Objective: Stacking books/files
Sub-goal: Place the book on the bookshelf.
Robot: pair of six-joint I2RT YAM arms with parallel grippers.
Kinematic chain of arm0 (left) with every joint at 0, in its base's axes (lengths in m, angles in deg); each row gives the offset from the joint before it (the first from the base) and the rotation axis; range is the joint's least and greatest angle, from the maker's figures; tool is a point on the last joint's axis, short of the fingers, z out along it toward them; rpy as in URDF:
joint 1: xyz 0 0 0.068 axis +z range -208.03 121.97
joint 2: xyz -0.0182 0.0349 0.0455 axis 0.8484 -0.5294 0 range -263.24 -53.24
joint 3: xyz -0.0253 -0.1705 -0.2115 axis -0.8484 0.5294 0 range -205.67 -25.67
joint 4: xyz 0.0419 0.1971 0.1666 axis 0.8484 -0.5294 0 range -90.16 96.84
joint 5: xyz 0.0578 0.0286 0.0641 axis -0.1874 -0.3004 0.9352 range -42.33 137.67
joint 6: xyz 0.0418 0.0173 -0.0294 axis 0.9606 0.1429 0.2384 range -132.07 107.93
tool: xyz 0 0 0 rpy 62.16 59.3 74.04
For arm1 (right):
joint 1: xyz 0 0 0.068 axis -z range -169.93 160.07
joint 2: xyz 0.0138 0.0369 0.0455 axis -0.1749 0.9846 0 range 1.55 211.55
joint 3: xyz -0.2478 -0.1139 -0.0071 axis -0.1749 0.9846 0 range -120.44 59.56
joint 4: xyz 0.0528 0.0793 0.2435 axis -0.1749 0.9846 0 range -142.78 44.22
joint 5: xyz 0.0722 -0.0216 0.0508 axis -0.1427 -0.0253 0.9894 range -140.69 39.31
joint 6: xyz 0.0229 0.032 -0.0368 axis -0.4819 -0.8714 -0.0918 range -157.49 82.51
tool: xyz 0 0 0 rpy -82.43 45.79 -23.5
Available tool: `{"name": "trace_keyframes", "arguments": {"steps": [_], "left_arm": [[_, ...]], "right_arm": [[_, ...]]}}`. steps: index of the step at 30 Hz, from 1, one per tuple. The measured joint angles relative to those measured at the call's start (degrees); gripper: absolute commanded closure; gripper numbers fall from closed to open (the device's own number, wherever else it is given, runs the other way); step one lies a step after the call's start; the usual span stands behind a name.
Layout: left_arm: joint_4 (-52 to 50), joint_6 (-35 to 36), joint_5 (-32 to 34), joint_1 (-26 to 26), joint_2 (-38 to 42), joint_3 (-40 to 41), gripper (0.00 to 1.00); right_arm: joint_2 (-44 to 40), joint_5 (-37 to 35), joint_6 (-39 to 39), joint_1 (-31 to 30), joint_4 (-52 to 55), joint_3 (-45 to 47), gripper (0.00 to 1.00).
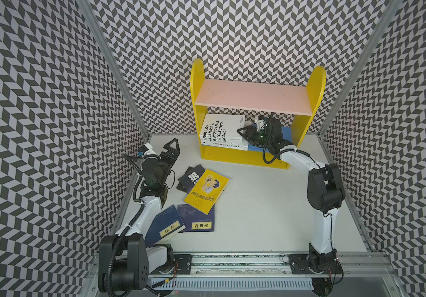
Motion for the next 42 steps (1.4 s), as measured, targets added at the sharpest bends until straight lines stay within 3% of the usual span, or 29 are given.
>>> {"name": "trace_keyframes", "arguments": {"steps": [19, 27, 34, 38, 42], "left_arm": [[-0.66, 1.16, 0.00, 0.20, 0.13, 0.66, 0.00], [-7.37, 4.57, -0.63, 0.15, 4.76, 4.00, 0.00], [-16.22, 8.41, -1.14, -0.33, 8.70, 8.72, 0.00], [-19.82, 10.36, -1.22, -1.51, 7.19, 10.16, 0.00], [-22.97, 12.00, -0.66, -2.93, 4.83, 12.37, 0.00]], "right_arm": [[-9.05, -9.35, 7.61, -0.72, 4.11, 3.63, 0.31], [-23.69, -15.89, 16.28, -6.27, 1.33, 20.11, 0.13], [-37.79, -18.29, 16.13, -11.32, -10.91, 36.72, 0.06], [-36.92, -17.18, 13.55, -11.52, -14.62, 43.98, 0.06], [-30.21, -11.52, 10.14, -11.65, -16.06, 46.51, 0.08]]}}
